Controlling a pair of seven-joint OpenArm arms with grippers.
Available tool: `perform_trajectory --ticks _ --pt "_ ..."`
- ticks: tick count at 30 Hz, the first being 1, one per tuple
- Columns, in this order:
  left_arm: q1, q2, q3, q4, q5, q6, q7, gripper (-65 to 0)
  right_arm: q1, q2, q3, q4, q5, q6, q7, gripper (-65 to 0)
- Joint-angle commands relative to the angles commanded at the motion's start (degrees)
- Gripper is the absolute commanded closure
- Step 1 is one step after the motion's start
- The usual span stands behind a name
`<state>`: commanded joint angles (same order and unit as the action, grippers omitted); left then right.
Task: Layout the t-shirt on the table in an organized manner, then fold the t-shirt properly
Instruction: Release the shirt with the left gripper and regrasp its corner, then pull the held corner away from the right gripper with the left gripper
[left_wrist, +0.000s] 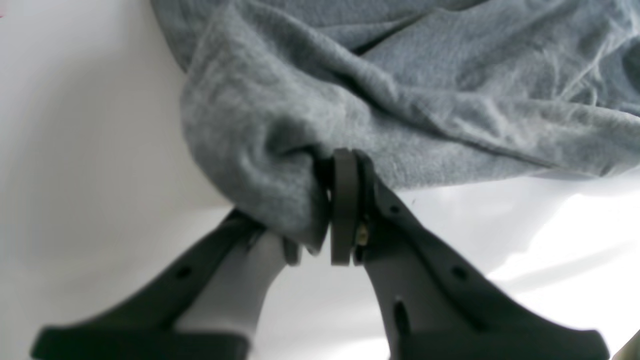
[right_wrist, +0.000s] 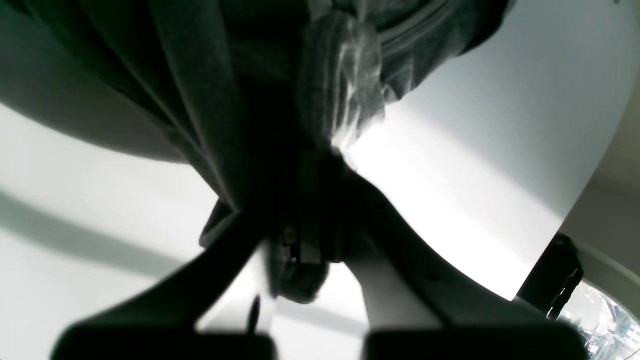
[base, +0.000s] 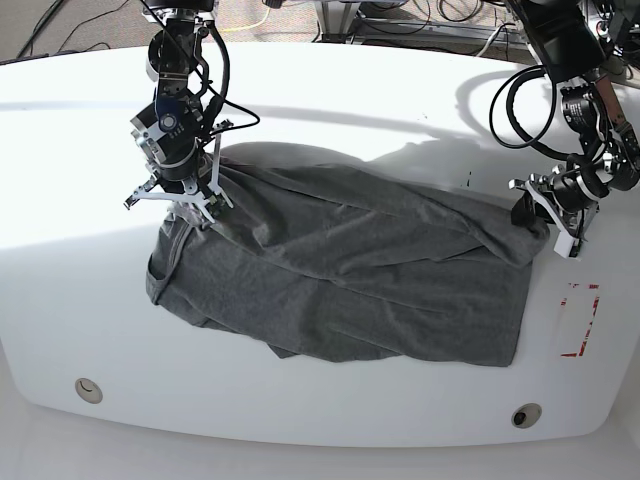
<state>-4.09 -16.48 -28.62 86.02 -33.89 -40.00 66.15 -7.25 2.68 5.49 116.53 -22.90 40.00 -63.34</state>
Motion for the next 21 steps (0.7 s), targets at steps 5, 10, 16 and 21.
perform_trajectory --ticks 5,10,16,21 --pt "0.0 -1.8 0.0 0.0 0.0 0.0 6.0 -6.8 0.0 -0.1 0.0 0.0 0.0 0.00 0.0 0.0" --pt "2.4 -3.7 0.1 0.4 0.1 0.0 9.3 -6.8 0.0 -0.1 0.0 0.0 0.0 0.00 -0.2 0.0" --pt "7.5 -5.6 0.1 5.2 0.1 0.0 9.3 -6.8 -0.1 0.1 0.0 0.0 -0.1 0.00 -0.3 0.0" --pt "11.4 -6.9 0.0 8.4 0.1 0.0 9.4 -6.8 -0.5 0.1 0.0 0.0 -0.1 0.00 -0.4 0.0"
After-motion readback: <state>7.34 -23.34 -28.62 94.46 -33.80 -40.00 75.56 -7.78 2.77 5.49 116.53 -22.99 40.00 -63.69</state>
